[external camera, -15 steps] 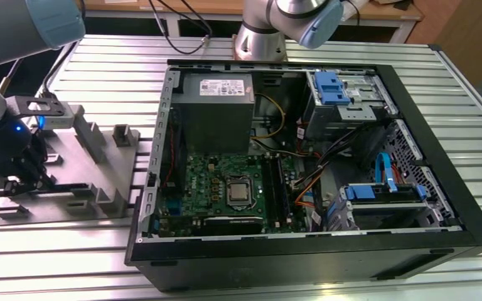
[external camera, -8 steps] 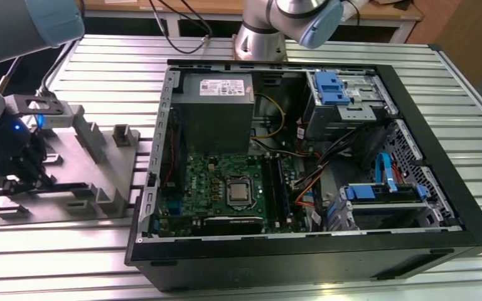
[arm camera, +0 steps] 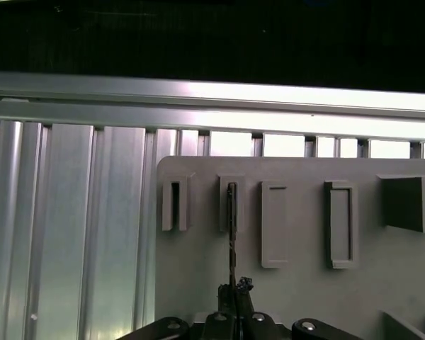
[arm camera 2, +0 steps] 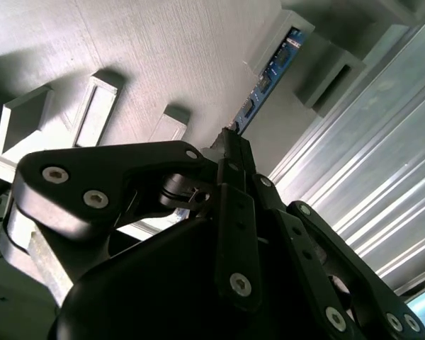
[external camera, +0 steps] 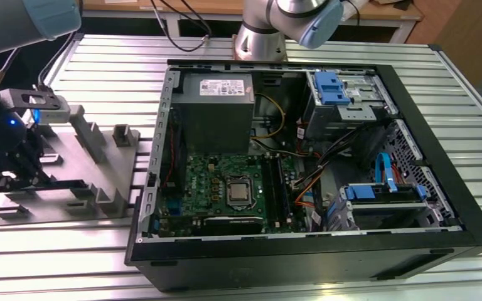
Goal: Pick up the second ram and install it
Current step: 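Pick up the second ram and move it above second insertion slot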
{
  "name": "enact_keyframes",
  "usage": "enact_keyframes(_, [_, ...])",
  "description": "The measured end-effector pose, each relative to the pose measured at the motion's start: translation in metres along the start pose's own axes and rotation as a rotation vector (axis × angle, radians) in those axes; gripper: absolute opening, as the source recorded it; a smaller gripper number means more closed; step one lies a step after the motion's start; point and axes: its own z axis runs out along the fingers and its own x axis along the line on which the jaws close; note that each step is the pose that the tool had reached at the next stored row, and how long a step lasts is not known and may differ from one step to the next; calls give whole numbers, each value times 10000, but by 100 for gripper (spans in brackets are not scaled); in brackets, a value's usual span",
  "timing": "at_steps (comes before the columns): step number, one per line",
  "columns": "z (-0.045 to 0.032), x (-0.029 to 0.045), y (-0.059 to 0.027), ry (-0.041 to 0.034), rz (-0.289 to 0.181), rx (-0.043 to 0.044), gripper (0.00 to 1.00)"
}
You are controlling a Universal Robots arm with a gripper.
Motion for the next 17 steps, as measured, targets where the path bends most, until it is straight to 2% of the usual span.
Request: enact_keyframes(17, [-302,-4,6,0,0,0,12])
